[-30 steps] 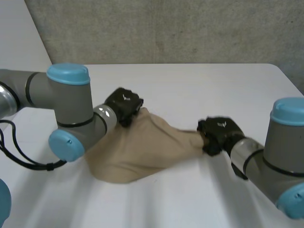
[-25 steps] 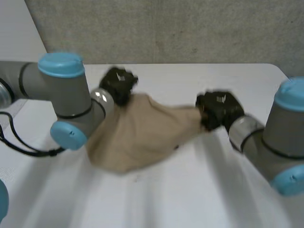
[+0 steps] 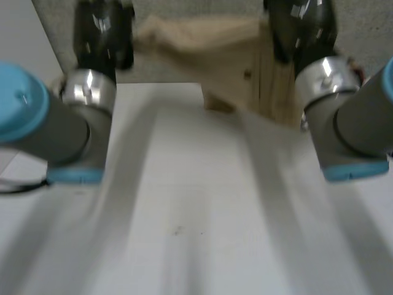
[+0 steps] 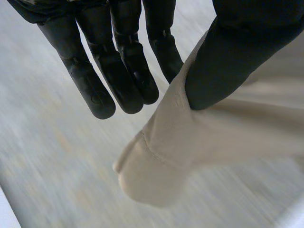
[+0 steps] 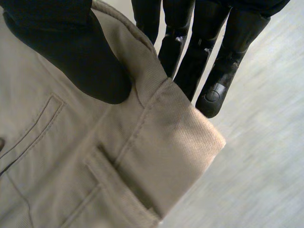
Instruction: Fold the shorts.
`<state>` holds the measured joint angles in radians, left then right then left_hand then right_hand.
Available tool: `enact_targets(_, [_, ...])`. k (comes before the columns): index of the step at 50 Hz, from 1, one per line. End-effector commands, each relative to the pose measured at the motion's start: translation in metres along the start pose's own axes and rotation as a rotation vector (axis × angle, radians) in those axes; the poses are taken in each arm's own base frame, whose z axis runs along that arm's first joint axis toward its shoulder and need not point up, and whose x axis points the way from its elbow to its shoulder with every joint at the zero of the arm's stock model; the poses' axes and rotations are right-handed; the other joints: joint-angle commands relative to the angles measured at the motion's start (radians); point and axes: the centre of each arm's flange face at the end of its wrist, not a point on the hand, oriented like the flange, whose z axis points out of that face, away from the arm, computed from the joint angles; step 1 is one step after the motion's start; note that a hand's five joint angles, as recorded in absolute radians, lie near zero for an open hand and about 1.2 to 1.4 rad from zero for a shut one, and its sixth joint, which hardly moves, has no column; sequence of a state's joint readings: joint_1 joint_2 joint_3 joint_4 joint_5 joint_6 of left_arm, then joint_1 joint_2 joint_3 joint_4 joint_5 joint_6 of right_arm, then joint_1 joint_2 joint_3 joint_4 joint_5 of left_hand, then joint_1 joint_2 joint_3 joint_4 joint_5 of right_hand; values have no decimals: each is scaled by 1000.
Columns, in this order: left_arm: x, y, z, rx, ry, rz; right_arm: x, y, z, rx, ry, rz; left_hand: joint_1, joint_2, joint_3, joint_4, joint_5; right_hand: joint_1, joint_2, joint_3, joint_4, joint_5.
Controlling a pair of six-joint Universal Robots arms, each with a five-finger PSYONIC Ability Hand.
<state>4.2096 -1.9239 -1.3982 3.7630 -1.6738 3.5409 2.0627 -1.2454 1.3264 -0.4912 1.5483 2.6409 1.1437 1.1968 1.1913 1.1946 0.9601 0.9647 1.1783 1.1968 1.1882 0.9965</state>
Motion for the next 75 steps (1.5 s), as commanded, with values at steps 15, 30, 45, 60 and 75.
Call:
enact_targets(15, [34, 63, -162, -577, 327, 59, -46, 86, -127, -644, -331, 39, -510, -563, -557, -561, -501, 432, 218, 199, 208, 225])
enact_targets(30, [-1, 98, -150, -702, 362, -67, -41, 80, -142, -663, -291, 154, -546, -599, -593, -596, -537, 432, 218, 199, 208, 225])
enact_targets(45, [3, 121, -163, -855, 408, -257, -41, 81, -142, -667, -289, 163, -525, -578, -573, -576, -516, 432, 218, 199, 208, 225])
enact_targets(60, [8, 139, -159, -842, 386, -234, -40, 82, -144, -672, -288, 164, -396, -449, -444, -447, -387, 432, 218, 199, 208, 225])
enact_targets(75, [5, 142, -150, -795, 318, -198, -41, 82, -146, -677, -289, 164, 253, 199, 205, 202, 262, 432, 218, 199, 208, 225])
